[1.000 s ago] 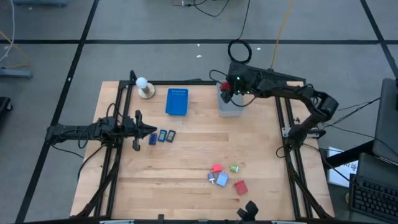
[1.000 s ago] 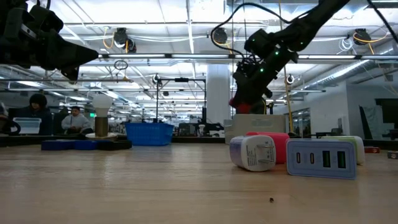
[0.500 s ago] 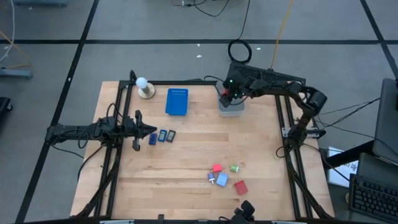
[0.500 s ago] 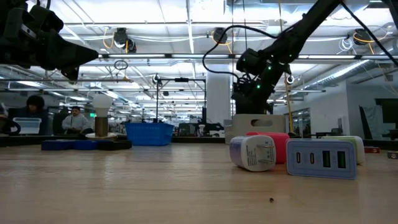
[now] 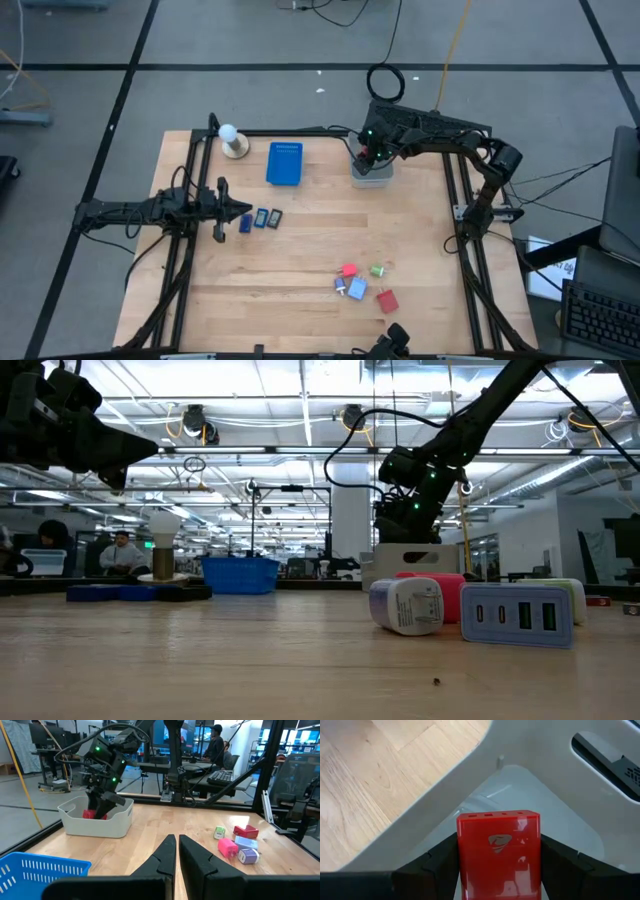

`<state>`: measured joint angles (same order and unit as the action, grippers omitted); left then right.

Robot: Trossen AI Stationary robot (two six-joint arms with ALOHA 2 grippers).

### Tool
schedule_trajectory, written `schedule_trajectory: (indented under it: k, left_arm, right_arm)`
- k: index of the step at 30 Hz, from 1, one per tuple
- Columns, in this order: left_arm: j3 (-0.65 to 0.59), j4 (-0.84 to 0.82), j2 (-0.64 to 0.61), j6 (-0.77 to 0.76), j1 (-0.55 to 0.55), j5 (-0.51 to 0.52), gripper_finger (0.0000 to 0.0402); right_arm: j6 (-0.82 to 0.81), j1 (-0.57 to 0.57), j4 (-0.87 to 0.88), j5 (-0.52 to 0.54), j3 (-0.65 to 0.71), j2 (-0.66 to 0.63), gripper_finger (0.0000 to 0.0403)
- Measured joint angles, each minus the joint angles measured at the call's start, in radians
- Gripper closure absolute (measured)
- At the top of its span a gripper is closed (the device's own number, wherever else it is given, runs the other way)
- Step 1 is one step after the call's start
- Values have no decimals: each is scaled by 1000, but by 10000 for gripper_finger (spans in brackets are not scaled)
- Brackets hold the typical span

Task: Pick & Place Office items
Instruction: Put the right red charger adapter into the gray bin, then put the red charger adapter into the gray bin

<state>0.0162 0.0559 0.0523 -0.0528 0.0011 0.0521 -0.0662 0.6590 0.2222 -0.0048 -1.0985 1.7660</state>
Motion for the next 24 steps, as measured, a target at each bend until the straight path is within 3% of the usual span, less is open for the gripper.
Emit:
schedule_trajectory:
  k: [8, 24]
  left_arm:
    - [0, 0, 0, 0, 0, 0, 380]
    - [0, 0, 0, 0, 0, 0, 380]
  right_arm:
    - [0, 0, 0, 0, 0, 0, 163]
    - [11, -13, -33, 0, 0, -34, 161]
